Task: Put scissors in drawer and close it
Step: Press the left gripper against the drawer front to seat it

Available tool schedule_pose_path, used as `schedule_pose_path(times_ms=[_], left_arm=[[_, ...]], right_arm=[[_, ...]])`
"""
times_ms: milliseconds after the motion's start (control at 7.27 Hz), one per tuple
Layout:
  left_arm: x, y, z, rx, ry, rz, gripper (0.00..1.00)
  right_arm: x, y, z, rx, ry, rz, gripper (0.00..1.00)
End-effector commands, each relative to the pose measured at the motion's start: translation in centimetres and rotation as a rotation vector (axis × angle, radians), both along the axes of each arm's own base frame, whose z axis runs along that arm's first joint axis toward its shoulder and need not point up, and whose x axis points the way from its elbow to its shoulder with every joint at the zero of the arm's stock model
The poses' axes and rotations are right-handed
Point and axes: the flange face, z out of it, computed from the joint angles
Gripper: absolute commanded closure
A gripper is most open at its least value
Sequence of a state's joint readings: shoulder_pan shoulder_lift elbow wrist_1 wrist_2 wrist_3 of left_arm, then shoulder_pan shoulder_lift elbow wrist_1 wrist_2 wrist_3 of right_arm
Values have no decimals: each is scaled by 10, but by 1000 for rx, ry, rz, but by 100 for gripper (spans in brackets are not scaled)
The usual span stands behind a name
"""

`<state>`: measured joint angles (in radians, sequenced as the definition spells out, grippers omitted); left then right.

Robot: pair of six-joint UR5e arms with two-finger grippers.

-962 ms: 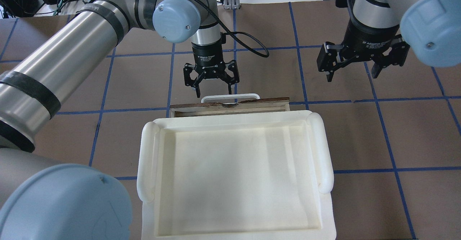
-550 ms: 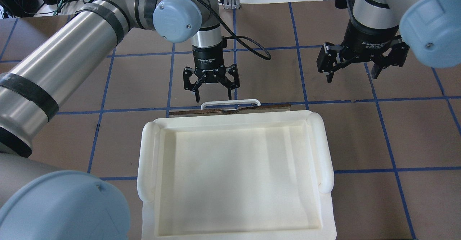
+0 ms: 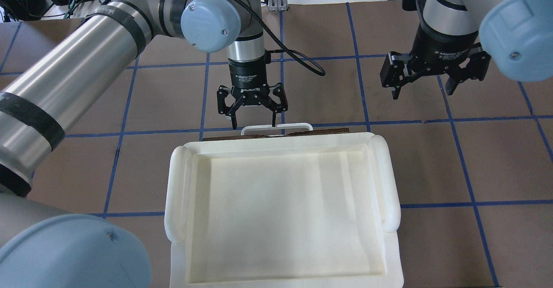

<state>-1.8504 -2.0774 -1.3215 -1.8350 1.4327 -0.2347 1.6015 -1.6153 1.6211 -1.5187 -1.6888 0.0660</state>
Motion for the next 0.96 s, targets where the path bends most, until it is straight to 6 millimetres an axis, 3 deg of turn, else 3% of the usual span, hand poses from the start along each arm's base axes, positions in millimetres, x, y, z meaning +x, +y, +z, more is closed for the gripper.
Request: schedule_pose_path(times_ms=[0, 825], left_arm=[[0, 8, -1, 15, -4, -3, 0], [6, 27, 6, 57, -17, -3, 0]], right_arm=[[0, 0, -2, 5, 0, 0, 0], [0, 1, -6, 17, 2, 0, 0]])
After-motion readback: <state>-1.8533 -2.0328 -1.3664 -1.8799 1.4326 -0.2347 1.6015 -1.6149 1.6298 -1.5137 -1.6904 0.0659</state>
